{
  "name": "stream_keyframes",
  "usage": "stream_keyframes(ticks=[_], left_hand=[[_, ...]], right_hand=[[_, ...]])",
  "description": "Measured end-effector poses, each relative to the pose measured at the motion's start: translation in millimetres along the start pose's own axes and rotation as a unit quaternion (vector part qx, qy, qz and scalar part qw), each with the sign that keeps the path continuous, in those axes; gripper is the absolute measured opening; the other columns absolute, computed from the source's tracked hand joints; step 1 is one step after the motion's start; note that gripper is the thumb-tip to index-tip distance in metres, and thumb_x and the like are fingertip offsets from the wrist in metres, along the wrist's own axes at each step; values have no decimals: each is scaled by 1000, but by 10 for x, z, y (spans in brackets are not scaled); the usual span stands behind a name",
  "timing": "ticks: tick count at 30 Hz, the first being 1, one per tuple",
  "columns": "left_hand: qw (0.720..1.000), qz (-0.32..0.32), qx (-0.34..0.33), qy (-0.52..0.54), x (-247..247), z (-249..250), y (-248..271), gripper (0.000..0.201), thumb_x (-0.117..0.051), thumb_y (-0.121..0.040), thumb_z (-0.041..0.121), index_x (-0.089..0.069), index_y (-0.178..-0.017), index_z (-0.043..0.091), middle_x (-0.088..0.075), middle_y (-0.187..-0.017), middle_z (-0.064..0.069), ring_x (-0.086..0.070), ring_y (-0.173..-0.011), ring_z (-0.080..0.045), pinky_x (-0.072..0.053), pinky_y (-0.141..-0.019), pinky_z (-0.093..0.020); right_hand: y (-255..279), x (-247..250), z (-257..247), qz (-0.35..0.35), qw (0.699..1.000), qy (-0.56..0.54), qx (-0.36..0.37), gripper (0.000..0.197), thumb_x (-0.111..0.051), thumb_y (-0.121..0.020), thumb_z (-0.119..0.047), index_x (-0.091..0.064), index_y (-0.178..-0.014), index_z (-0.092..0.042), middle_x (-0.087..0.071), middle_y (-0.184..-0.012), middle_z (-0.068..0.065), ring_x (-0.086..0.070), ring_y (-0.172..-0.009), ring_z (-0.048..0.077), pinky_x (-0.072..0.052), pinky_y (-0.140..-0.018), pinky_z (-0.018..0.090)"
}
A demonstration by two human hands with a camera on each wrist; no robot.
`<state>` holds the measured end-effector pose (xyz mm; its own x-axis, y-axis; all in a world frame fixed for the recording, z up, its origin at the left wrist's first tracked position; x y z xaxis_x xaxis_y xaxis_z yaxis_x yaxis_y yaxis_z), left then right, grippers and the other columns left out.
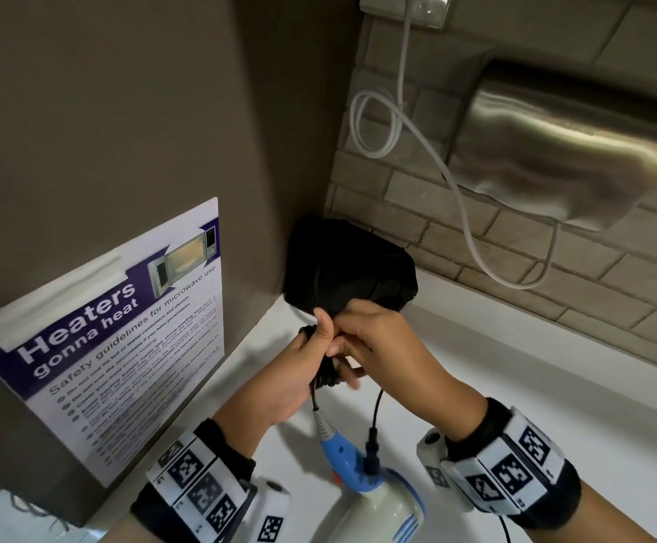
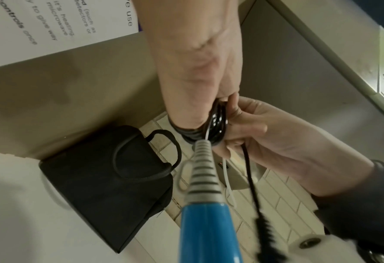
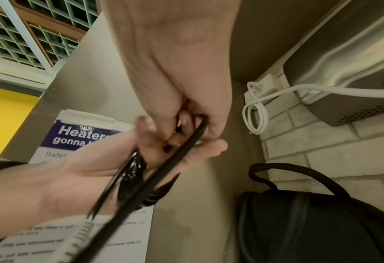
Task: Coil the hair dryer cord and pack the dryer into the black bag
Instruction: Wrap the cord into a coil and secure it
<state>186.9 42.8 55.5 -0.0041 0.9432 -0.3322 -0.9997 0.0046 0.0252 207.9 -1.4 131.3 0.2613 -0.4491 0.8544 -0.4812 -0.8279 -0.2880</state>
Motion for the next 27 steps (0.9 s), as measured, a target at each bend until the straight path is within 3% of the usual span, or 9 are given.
stream_keyframes(ticks=[2,4,5,7,9,11,13,18,27], left_hand=[[1000,-26,-7,-13,-83,29,40,59,-29,-79,67,-65,-99,25,-40,-47,1,-56,-54,-8,-51,-94,-39],[998,-60,-4,-16,-134,-9,59,67,-40,-79,66,-57,-119,16,-26,-44,1,-68,-79,-20,-53,-91,-38],[997,-70,4,-16,-136,-39,63,66,-45,-80,63,-55,-123,14,-29,-44,1,-68,-88,-26,-54,-88,-37],[996,-80,25,-24,-146,-54,78,58,-47,-85,52,-56,-120,8,-46,-47,-7,-64,-63,-24,-56,-82,-34],[996,-80,45,-13,-139,-84,76,48,-45,-88,45,-64,-101,2,-54,-47,-7,-36,-35,-10,-56,-75,-32],[995,-82,55,15,-135,-105,85,43,-49,-87,49,-63,-80,9,-47,-39,2,-22,-29,-5,-54,-63,-29],[993,-98,55,48,-151,-115,93,44,-53,-84,55,-58,-69,13,-40,-33,7,-22,-27,-3,-47,-53,-23],[986,-133,62,80,-158,-114,103,43,-56,-76,56,-57,-64,15,-46,-31,8,-23,-24,2,-39,-43,-15],[957,-205,110,174,-169,-242,103,45,-65,-74,59,-53,-60,18,-35,-32,16,-29,-23,3,-34,-37,-12]], right_hand=[[-37,33,131,18,999,9,-30,10,-63,-79,-3,-59,-81,-12,-48,-79,-5,-47,-67,4,-36,-59,14],[-66,58,271,33,997,-20,-69,25,-62,-78,1,-45,-78,-17,-44,-72,-12,-46,-64,0,-34,-58,13],[-74,50,336,29,995,-50,-86,28,-61,-80,2,-41,-78,-18,-45,-70,-14,-49,-63,-3,-35,-57,12],[-93,-9,396,-8,987,-119,-103,22,-62,-86,-3,-45,-82,-17,-54,-72,-13,-57,-65,-6,-41,-60,11],[-90,-62,400,-54,986,-126,-91,3,-60,-90,-17,-58,-92,-17,-61,-80,-14,-60,-77,0,-47,-71,22],[-52,-140,334,-124,978,-151,-78,21,-49,-97,-24,-66,-106,-14,-62,-74,-20,-55,-70,2,-44,-66,22],[27,-223,288,-187,942,-251,-119,32,-39,-102,-25,-64,-117,-12,-61,-61,-20,-40,-53,8,-35,-50,19],[141,-312,243,-212,891,-374,-145,39,-39,-99,-36,-59,-126,-16,-57,-69,2,-37,-54,10,-33,-50,20],[237,-424,334,-245,884,-363,-162,37,-45,-92,-47,-56,-104,-15,-51,-90,13,-41,-59,10,-33,-48,18]])
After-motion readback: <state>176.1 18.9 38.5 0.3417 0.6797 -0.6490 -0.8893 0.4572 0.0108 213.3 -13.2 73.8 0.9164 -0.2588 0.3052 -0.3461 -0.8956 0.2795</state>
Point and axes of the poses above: each hand's wrist, its own y-axis away from the middle knuckle, its own x-axis out of the back of the hand, z = x × y, the point moved 9 cm from there along -y, towards the middle knuckle
